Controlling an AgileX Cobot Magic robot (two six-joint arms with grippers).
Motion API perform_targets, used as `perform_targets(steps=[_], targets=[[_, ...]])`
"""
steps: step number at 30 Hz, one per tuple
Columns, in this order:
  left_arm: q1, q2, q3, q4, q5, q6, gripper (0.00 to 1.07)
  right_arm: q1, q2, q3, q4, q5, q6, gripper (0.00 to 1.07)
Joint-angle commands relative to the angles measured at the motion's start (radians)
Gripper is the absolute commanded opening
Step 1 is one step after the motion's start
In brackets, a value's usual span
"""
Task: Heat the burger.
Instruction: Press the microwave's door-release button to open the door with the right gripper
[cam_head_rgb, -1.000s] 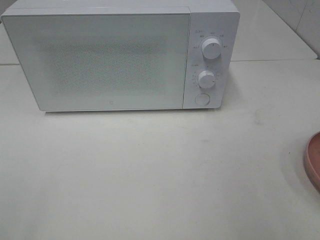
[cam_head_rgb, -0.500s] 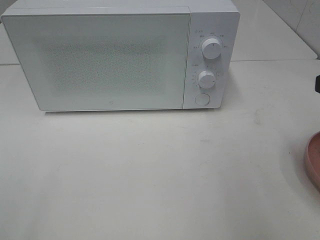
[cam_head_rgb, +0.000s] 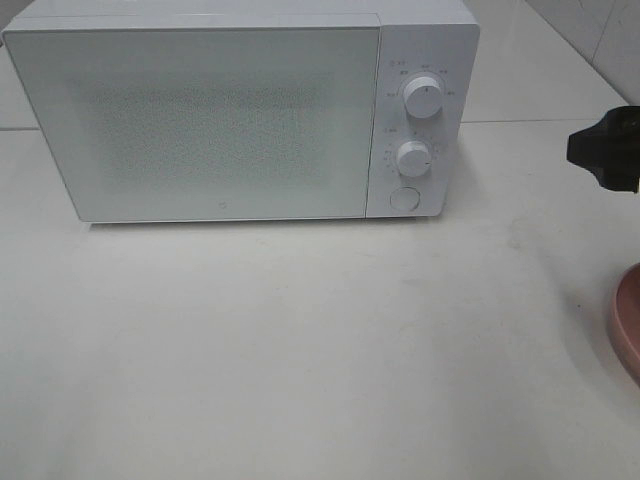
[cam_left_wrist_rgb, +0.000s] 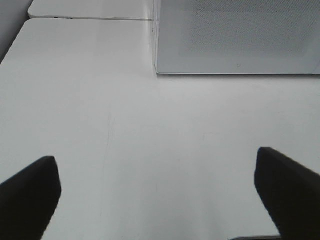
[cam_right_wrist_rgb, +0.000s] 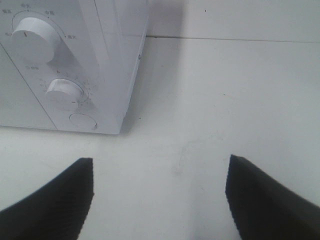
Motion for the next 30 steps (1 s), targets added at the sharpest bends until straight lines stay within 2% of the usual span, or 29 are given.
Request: perform_targets(steps=[1,5,7,15,17,20,22,30], targets=[[-0.003,-0.022,0.004,-0.006,-0.014,0.002,0.98,-0.005,0.062,-0.007,0.001,-0.128,0.0,0.72],[-0.003,-0.022,0.004,-0.006,-0.014,0.002,0.98,-0.005,0.119,-0.007,0.001,-0.221,0.0,0.72],[-0.003,-0.022,0.004,-0.006,-0.014,0.002,0.98,-0.005,0.197,-0.007,0.001,-0.361,0.0,0.72],[-0.003,-0.022,0.004,-0.006,-0.014,0.002,0.98,-0.004,0.32,0.006,0.011,-0.638,-0.004,0.72],[-0.003,-0.022,0.004,-0.006,-0.014,0.002,0.98,0.02,0.367,0.047,0.097,-0.819,-0.036,0.72],[-0.003,-0.022,0.004,-0.006,-0.014,0.002,0.98,0.052,0.395,0.074,0.165,-0.913,-0.096,0.72],[-0.003,-0.022,0.004,-0.006,-0.014,0.002,0.98,0.126,0.43,0.105,0.266,-1.011,-0.19,0.72],[-0.003,-0.022,0.004,-0.006,-0.014,0.002,0.98,0.255,0.512,0.115,0.418,-1.094,-0.271,0.72]])
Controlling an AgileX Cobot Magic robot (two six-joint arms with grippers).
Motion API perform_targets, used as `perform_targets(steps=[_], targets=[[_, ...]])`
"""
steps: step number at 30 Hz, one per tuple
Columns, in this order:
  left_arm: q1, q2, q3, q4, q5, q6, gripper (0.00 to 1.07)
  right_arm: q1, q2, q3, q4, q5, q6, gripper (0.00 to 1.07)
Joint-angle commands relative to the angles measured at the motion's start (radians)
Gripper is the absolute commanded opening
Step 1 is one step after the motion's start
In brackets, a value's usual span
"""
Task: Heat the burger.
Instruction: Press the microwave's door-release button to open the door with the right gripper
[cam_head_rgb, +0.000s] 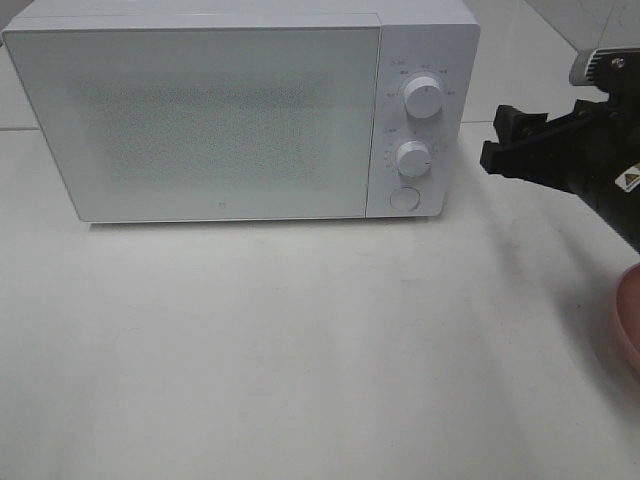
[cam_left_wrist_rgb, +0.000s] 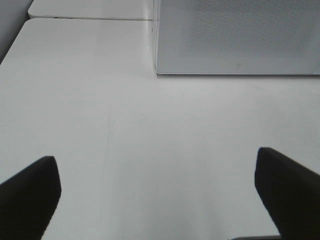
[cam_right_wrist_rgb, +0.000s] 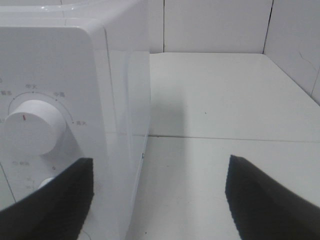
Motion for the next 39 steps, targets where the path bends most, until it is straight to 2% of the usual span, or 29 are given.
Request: perform_targets(steps=[1,5,10,16,18,21,23,31,37,39], targets=[[-0.003,-0.022,0.004,-0.006,-0.014,0.002,0.98,0.072,0.045,0.002,0.091,-0.069,-0.032,0.72],[-0.003,-0.022,0.004,-0.006,-0.014,0.002,0.98,0.121,0.077,0.002,0.147,-0.112,-0.032,0.72],[-0.003,-0.022,0.004,-0.006,-0.014,0.002,0.98,0.232,0.137,0.002,0.249,-0.205,-0.032,0.72],[-0.003,-0.022,0.004,-0.006,-0.014,0.002,0.98,0.315,0.164,0.0,0.333,-0.238,-0.032,0.72],[-0.003,-0.022,0.004,-0.006,-0.014,0.002,0.98,0.375,0.175,0.0,0.4,-0.257,-0.032,0.72],[-0.003,-0.022,0.004,-0.006,-0.014,0.002,0.98,0.388,0.179,0.0,0.411,-0.257,-0.032,0.72],[-0.003,-0.022,0.004,-0.006,-0.014,0.002,0.98,0.435,0.202,0.0,0.443,-0.257,-0.032,0.72],[-0.003,-0.022,0.004,-0.006,-0.014,0.002,0.98,0.494,0.221,0.0,0.483,-0.248,-0.029,0.72],[-0.003,-0.022,0.004,-0.006,-0.014,0.002,0.98,0.494,0.221,0.0,0.483,-0.238,0.001,0.72],[-0.003,-0.022,0.004,-0.006,-0.014,0.002,0.98,0.494,0.221,0.0,0.483,-0.221,0.076,0.72]])
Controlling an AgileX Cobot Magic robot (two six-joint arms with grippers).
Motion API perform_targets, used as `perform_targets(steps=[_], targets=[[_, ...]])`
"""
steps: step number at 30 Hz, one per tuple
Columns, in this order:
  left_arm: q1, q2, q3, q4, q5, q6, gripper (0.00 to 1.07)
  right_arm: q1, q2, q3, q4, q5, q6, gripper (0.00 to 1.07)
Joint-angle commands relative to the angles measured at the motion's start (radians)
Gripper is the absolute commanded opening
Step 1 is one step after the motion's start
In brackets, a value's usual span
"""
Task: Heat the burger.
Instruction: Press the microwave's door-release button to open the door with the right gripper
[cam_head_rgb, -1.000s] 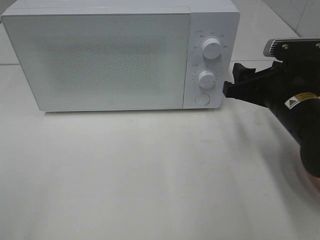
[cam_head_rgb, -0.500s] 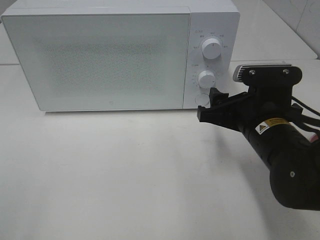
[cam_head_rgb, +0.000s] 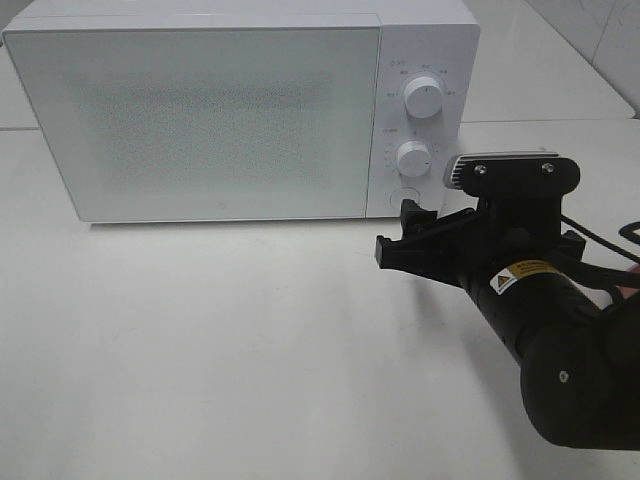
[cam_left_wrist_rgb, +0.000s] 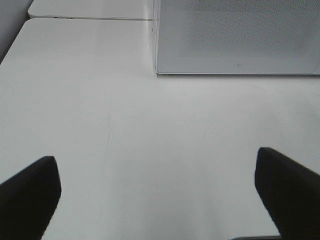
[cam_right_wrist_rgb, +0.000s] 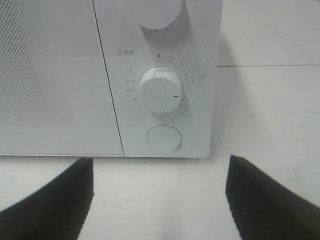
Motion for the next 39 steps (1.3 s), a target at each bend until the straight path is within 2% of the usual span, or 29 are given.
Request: perform_targets(steps=[1,4,6,9,11,12,14,17,19,21,22,24,25,26,27,28,29,30,31,32,33,35,39], targets=[[-0.003,-0.022,0.004,-0.006,-0.014,0.002,0.98,0.005,0.0,0.001,-0.005,-0.077,0.065,0.72],[-0.003,-0.022,0.004,-0.006,-0.014,0.002,0.98,0.005,0.0,0.001,-0.005,-0.067,0.203,0.72],[-0.003,-0.022,0.004,-0.006,-0.014,0.002,0.98,0.005,0.0,0.001,-0.005,-0.05,0.45,0.72],[-0.003,-0.022,0.004,-0.006,-0.014,0.002,0.98,0.005,0.0,0.001,-0.005,-0.046,0.524,0.72],[-0.003,-0.022,0.004,-0.006,-0.014,0.002,0.98,0.005,0.0,0.001,-0.005,-0.022,0.787,0.72],[-0.003,-0.022,0.004,-0.006,-0.014,0.002,0.98,0.005,0.0,0.001,-0.005,-0.022,0.787,0.72],[-0.003,-0.022,0.004,-0.006,-0.014,0.002,0.98,0.005,0.0,0.001,-0.005,-0.003,0.976,0.69],[-0.003,-0.022,0.004,-0.006,-0.014,0.002,0.98,0.005,0.0,0.001,-0.005,-0.001,1.039,0.68],[-0.003,-0.022,0.004,-0.006,-0.014,0.002,0.98,0.005,0.0,0.001,-0.009,-0.001,1.237,0.62],[-0.003,-0.022,0.004,-0.006,-0.014,0.002,0.98,0.005,0.0,0.001,-0.011,-0.001,1.285,0.6],[-0.003,-0.022,0.004,-0.006,-0.014,0.002,0.98,0.005,0.0,0.001,-0.013,-0.001,1.368,0.54],[-0.003,-0.022,0.004,-0.006,-0.014,0.002,0.98,0.005,0.0,0.001,-0.013,-0.001,1.411,0.51],[-0.003,-0.022,0.004,-0.006,-0.014,0.002,0.98,0.005,0.0,0.001,-0.014,-0.001,1.484,0.44],[-0.003,-0.022,0.004,-0.006,-0.014,0.002,0.98,0.005,0.0,0.001,-0.014,-0.001,1.484,0.44],[-0.003,-0.022,0.004,-0.006,-0.014,0.002,0.98,0.005,0.0,0.001,-0.014,-0.001,1.537,0.35],[-0.003,-0.022,0.004,-0.006,-0.014,0.002,0.98,0.005,0.0,0.001,-0.014,-0.001,1.537,0.35],[-0.003,-0.022,0.004,-0.006,-0.014,0.002,0.98,0.005,0.0,0.001,-0.014,-0.001,1.56,0.3],[-0.003,-0.022,0.004,-0.006,-0.014,0.002,0.98,0.005,0.0,0.001,-0.014,-0.001,1.586,0.18],[-0.003,-0.022,0.004,-0.006,-0.014,0.002,0.98,0.005,0.0,0.001,-0.014,-0.001,1.586,0.18],[-0.003,-0.022,0.004,-0.006,-0.014,0.002,0.98,0.005,0.0,0.001,-0.014,-0.001,1.588,0.08],[-0.003,-0.022,0.004,-0.006,-0.014,0.002,0.98,0.005,0.0,0.001,-0.014,-0.001,1.588,0.08],[-0.003,-0.022,0.004,-0.006,-0.014,0.002,0.98,0.005,0.0,0.001,-0.014,0.009,1.585,0.0],[-0.003,-0.022,0.004,-0.006,-0.014,0.002,0.98,0.005,0.0,0.001,-0.013,0.045,1.585,0.0]])
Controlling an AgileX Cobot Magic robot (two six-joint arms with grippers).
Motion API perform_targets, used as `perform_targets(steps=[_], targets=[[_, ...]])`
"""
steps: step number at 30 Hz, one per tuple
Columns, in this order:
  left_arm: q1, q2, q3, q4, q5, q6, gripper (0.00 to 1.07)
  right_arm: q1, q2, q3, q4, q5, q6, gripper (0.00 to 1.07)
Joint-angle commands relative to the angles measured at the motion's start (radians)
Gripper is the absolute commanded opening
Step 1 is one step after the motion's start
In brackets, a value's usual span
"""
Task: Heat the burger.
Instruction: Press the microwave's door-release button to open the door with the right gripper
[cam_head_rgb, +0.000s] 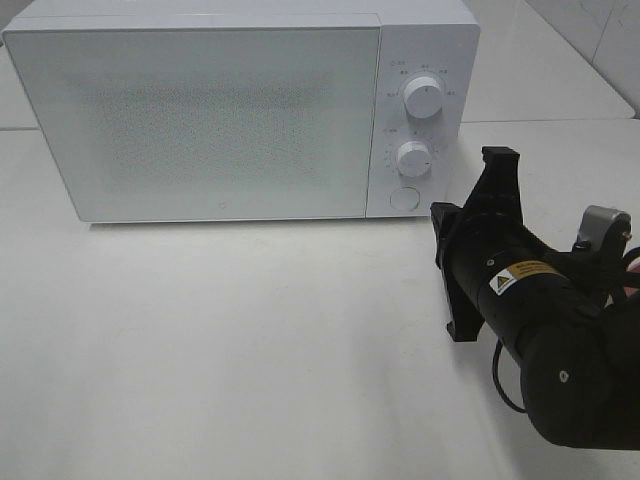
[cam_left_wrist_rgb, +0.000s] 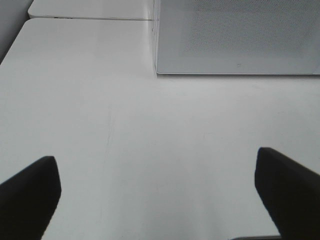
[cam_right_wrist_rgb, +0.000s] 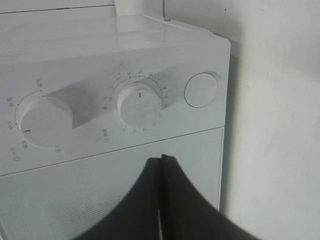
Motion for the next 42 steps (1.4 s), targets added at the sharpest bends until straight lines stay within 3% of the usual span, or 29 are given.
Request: perform_targets(steps=[1,15,34,42], targets=[[-0.003,-0.022,0.004,-0.006,-0.014,0.002,0.98,0.005,0.0,0.001,-0.012,0.072,0.0,0.0],[-0.003,-0.022,0.004,-0.006,-0.014,0.002,0.98,-0.055,0.026,-0.037,-0.043,0.17,-0.05,0.0],[-0.003,-0.022,0.004,-0.006,-0.014,0.002,0.98,-0.186,0.214,-0.248,-0.17,0.177,-0.024,0.0],[-0.003,-0.022,0.004,-0.006,-0.014,0.002,0.98,-0.199,0.264,-0.309,-0.195,0.205,-0.023,0.0]])
